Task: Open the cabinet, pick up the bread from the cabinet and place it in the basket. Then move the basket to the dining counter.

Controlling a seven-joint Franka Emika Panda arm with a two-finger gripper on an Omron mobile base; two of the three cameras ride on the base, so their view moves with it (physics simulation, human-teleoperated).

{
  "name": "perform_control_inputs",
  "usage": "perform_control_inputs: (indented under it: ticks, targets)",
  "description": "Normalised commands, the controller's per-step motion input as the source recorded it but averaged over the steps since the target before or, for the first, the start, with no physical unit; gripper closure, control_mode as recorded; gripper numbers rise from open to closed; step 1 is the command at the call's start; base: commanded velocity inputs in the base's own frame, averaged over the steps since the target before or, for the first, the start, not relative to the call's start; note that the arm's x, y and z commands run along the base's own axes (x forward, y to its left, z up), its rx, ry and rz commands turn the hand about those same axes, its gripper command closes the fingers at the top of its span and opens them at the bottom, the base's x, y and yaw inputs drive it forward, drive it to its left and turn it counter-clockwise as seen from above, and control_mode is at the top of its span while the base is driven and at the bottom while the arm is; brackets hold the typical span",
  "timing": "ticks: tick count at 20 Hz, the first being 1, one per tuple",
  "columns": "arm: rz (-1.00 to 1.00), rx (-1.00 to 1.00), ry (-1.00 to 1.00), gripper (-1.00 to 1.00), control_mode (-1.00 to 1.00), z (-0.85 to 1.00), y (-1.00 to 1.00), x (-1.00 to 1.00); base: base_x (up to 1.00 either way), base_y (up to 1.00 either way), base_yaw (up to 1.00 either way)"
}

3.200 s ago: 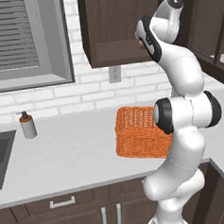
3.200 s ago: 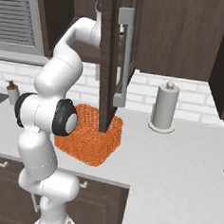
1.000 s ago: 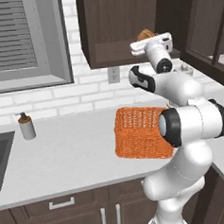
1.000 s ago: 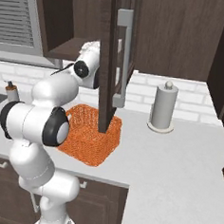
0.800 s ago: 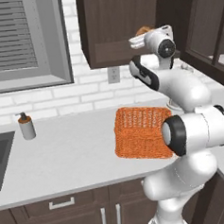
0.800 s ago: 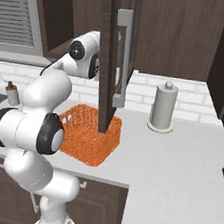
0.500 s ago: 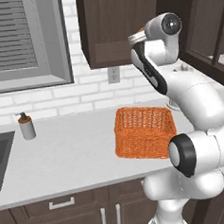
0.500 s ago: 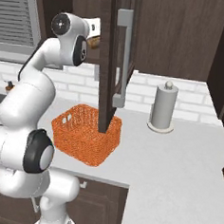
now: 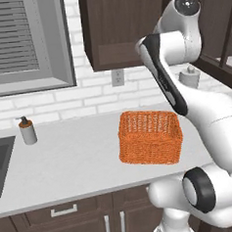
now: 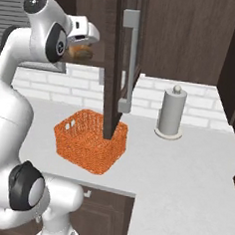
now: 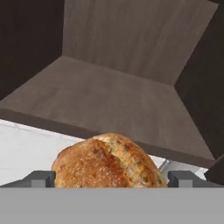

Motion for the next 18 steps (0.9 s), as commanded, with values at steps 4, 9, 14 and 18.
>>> perform_control_inputs:
  ticks: [4,9,14,18]
  targets:
    - [0.0,0.06,0.06,1.0,-1.0,-0.71,0.01,-1.0,0.0,0.0,0.0]
    - [0.0,0.12,0.14,1.0,-1.0,-1.0,0.0,-1.0,0.0,0.0,0.0]
    - [0.0,0.16,0.18,1.0,-1.0,-1.0,0.16,0.32,0.0,0.0,0.0]
    - [0.0,0.09,0.26,1.0,-1.0,-0.63,0.08,0.98,0.0,0.0,0.0]
